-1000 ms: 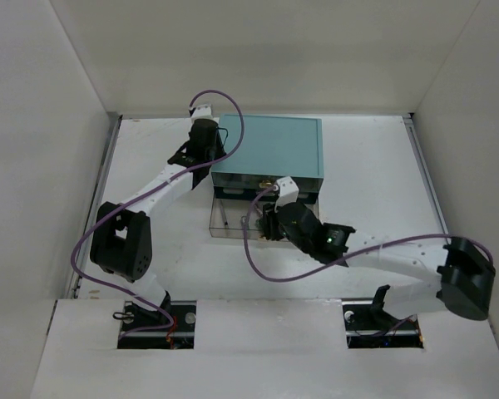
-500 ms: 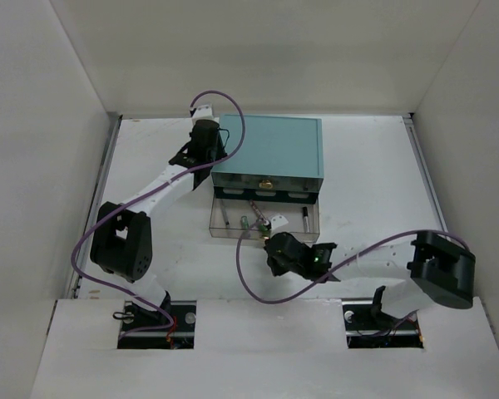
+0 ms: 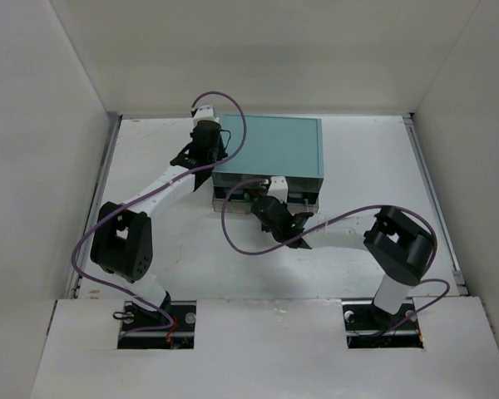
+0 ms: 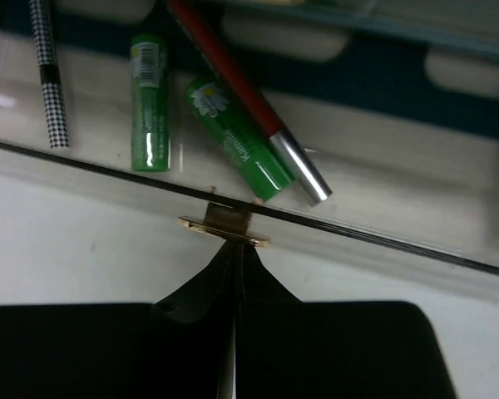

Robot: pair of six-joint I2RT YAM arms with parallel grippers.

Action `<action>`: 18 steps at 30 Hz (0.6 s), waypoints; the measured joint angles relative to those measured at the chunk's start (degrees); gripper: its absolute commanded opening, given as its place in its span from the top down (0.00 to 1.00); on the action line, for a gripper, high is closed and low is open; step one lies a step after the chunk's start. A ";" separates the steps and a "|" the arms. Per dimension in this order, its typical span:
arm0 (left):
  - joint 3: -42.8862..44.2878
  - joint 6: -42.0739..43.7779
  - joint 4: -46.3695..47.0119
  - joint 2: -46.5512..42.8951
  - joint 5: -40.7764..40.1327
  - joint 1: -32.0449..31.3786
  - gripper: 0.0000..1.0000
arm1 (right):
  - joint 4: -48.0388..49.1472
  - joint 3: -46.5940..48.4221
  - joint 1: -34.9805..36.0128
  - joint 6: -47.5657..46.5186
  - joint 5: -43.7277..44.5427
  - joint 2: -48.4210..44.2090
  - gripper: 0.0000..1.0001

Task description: Organize the makeup

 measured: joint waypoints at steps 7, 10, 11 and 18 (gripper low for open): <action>0.00 0.26 0.00 0.02 -0.66 -0.33 0.92 | 7.63 3.10 -4.42 -0.61 5.18 5.88 0.90; 0.00 0.28 0.00 0.02 -0.68 -0.35 0.92 | 11.65 3.45 -5.07 -1.75 5.99 7.72 0.84; 0.00 0.28 0.00 0.04 -0.68 -0.35 0.92 | 12.92 3.48 -4.94 -2.45 6.12 8.17 0.80; 0.00 0.26 0.46 0.26 -0.57 -1.01 0.92 | 21.51 3.39 -3.93 -9.90 7.63 11.06 0.52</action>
